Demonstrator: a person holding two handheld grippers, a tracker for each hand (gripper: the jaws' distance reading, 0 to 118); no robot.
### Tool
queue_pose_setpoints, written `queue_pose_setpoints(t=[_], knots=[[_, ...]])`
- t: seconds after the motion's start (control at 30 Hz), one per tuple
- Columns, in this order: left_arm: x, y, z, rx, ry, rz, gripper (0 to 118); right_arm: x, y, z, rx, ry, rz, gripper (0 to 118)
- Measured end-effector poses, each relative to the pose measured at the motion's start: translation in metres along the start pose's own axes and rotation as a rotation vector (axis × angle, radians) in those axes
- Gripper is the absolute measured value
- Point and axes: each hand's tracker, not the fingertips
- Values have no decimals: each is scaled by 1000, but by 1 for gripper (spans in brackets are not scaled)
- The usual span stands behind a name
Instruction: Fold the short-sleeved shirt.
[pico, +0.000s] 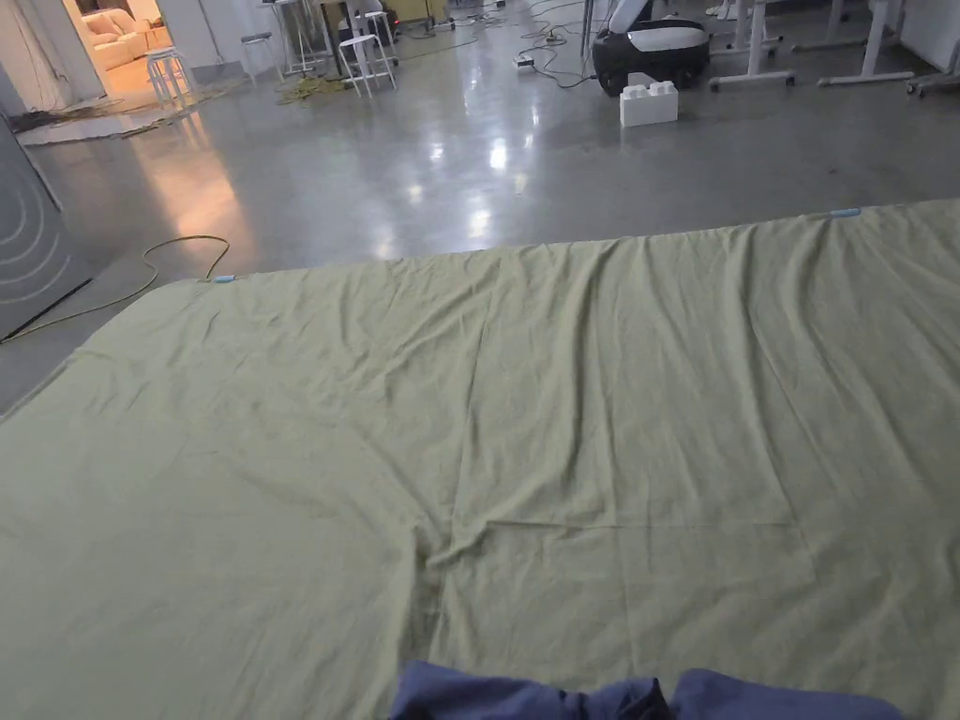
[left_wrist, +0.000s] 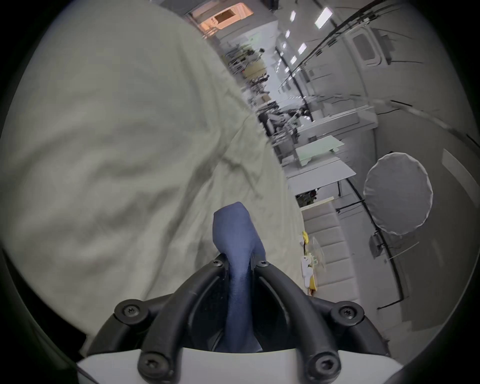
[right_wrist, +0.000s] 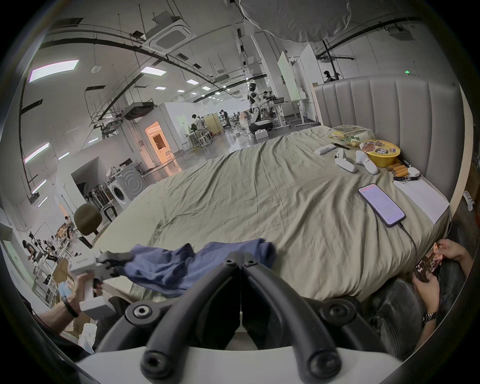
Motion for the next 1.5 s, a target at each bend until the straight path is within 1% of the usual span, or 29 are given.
queue_pose_setpoints(t=[0.07,0.17,0.2,0.27,0.33,0.43,0.47,0.6,0.63,0.67,0.7,0.73,0.77,0.87,0.93,0.97,1.0,1.03,1.07,1.1,1.13,1.17,1.27,1.3,1.33,1.4,1.43,1.5], knots=[[17,21,22,61,60,-110,14,2,-1,-3,-4,8,-7,0],[55,38,46,69,96,-301,14,3,-4,-6,-8,18,-18,0],[68,38,49,58,106,-365,14,3,-5,-6,-10,21,-18,0],[93,18,37,43,86,-441,14,2,-7,-7,-10,20,-20,0],[115,-7,16,-21,36,-486,14,2,-8,-7,-9,22,-27,0],[135,-67,-37,-136,-5,-567,14,2,-11,-2,7,10,-25,0],[139,-87,-56,-181,-13,-573,14,2,-12,1,15,-4,-21,0],[144,-150,-120,-368,-19,-513,14,6,-14,14,25,-45,-16,0],[145,-159,-131,-362,28,-532,17,8,-16,17,23,-57,-13,0],[148,-169,-141,-384,49,-566,27,11,-18,19,21,-76,-11,0],[152,-172,-150,-411,66,-605,50,14,-21,21,17,-94,-17,0],[155,-173,-154,-432,69,-623,68,17,-22,23,12,-100,-26,0],[159,-169,-150,-412,52,-606,77,21,-25,25,8,-106,-39,0],[174,-145,-121,-310,-24,-553,77,31,-30,30,10,-124,-66,0],[176,-131,-104,-252,-66,-520,74,34,-30,32,13,-130,-93,0],[175,-127,-95,-214,-75,-511,63,36,-31,31,15,-130,-111,0],[173,-128,-94,-225,-69,-518,26,38,-31,30,15,-128,-128,0],[172,-132,-98,-239,-44,-527,1,40,-32,30,16,-128,-138,0],[168,-136,-105,-256,-19,-539,1,40,-32,29,18,-128,-142,0],[164,-145,-116,-346,-42,-550,1,40,-32,29,20,-128,-144,0],[158,-154,-130,-388,-54,-539,1,39,-32,29,20,-124,-145,0],[152,-163,-142,-409,-36,-535,1,39,-32,29,18,-117,-143,0],[133,-194,-183,-510,104,-576,1,34,-32,29,1,-109,-115,0],[127,-199,-189,-547,111,-553,0,32,-32,30,-3,-108,-108,0],[129,-199,-188,-516,61,-525,0,27,-31,30,-7,-101,-105,0],[142,-198,-185,-506,95,-533,0,24,-33,25,-27,-80,-110,0],[149,-194,-178,-502,87,-546,0,20,-34,20,-50,-72,-110,0],[163,-179,-154,-458,-10,-551,0,9,-33,7,-84,-40,-71,0]])
